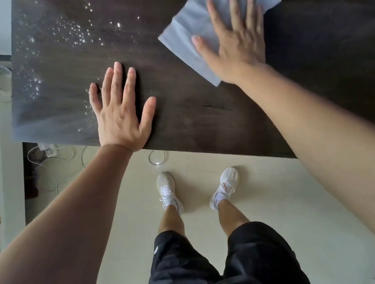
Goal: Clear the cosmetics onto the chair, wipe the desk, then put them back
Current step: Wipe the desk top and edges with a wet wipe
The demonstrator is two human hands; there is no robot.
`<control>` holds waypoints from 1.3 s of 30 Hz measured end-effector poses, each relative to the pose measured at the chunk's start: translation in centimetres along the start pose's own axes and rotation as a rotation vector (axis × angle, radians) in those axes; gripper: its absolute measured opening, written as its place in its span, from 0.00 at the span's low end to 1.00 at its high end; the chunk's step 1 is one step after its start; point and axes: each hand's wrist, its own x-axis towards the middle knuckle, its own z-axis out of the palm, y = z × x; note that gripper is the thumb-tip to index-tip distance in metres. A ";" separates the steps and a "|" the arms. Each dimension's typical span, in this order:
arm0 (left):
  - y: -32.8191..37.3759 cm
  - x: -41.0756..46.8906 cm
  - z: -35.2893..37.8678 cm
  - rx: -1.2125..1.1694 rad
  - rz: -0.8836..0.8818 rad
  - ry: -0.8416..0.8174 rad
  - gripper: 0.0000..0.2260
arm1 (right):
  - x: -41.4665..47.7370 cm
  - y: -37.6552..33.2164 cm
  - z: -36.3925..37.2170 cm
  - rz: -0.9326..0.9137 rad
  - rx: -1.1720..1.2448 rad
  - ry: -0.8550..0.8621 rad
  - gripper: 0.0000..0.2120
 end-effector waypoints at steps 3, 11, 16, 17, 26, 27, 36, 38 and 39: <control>0.1 0.0 -0.1 -0.010 -0.004 -0.014 0.32 | -4.0 -3.5 1.2 -0.108 0.028 0.016 0.37; 0.3 0.0 -0.5 -0.024 -0.029 -0.066 0.33 | -16.5 -0.1 3.6 -0.180 0.032 0.081 0.35; 0.0 -0.3 -1.3 -0.023 0.012 -0.134 0.35 | -16.6 2.1 3.5 0.086 -0.011 0.047 0.37; -0.5 -0.5 -1.5 -0.019 0.041 -0.131 0.35 | -16.3 1.2 3.5 0.136 -0.010 0.046 0.37; -17.0 -2.5 -3.7 0.129 -0.069 -0.059 0.35 | -10.6 -20.0 4.6 -0.042 0.030 0.038 0.39; -18.2 -2.4 -3.5 0.124 -0.087 -0.068 0.36 | -9.7 -22.4 4.7 -0.065 0.023 0.025 0.39; -19.2 -2.1 -3.1 0.053 -0.100 -0.053 0.36 | -5.6 -19.1 3.3 0.017 0.022 -0.011 0.39; -19.0 -2.0 -3.3 0.044 -0.085 -0.057 0.37 | -5.1 -14.8 2.5 0.220 0.033 -0.011 0.40; -19.0 -2.0 -3.3 0.039 -0.079 -0.054 0.37 | -5.2 -13.1 2.4 0.293 0.034 -0.011 0.40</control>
